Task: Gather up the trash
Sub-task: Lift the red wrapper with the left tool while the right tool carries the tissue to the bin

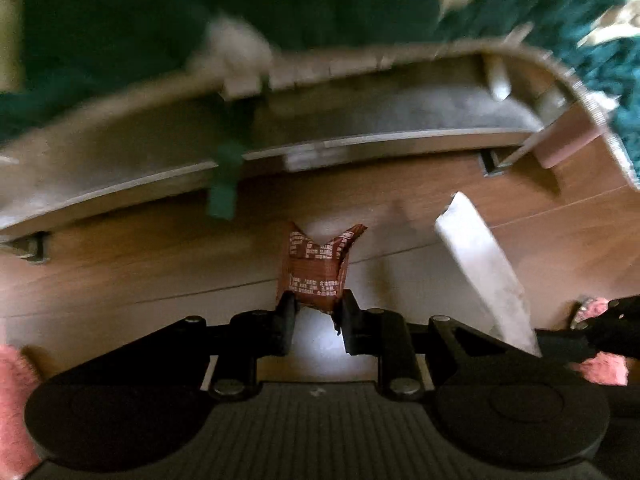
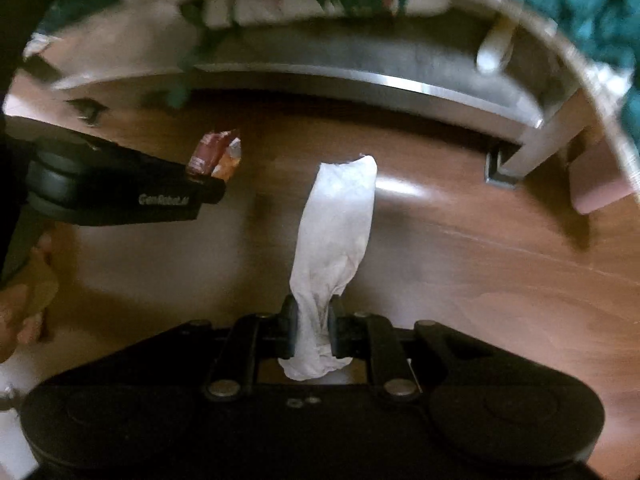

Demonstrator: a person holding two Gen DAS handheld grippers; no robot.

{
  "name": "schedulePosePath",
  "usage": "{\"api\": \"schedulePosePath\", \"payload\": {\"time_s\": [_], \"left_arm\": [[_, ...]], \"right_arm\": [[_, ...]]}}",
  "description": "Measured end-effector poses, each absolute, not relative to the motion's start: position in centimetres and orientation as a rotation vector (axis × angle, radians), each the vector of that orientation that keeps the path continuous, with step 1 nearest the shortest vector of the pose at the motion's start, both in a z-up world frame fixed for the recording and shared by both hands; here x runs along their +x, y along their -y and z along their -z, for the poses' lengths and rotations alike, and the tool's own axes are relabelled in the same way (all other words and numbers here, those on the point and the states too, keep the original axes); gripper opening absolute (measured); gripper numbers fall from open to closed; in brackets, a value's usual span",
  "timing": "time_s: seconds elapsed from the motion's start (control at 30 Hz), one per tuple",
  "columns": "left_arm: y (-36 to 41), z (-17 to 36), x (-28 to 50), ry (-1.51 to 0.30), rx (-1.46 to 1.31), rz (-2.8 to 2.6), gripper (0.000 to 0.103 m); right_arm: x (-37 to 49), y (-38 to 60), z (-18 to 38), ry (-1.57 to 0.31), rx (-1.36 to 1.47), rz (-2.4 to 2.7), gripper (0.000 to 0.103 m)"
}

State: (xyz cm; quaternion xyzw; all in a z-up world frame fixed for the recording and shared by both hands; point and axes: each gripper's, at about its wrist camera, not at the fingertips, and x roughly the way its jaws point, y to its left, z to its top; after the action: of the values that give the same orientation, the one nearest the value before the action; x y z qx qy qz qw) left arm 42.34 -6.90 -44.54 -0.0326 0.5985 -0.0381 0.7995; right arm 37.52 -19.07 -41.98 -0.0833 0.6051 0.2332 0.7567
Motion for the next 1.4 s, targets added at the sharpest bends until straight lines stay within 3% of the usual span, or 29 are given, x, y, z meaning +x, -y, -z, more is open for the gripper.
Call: {"api": "schedulePosePath", "payload": {"time_s": [0.53, 0.9, 1.4], "left_arm": [[1.8, 21.1, 33.1, -1.027, -0.146, 0.051, 0.023], [-2.7, 8.7, 28.5, -0.835, -0.239, 0.004, 0.023], [-8.4, -9.2, 29.6, -0.536, -0.166, -0.016, 0.023]], "right_arm": [[30.3, 16.7, 19.5, -1.038, -0.111, -0.573, 0.014], [24.8, 14.2, 6.3, -0.794, -0.168, -0.628, 0.014], [26.5, 10.3, -7.5, -0.490, -0.236, -0.626, 0.014]]}}
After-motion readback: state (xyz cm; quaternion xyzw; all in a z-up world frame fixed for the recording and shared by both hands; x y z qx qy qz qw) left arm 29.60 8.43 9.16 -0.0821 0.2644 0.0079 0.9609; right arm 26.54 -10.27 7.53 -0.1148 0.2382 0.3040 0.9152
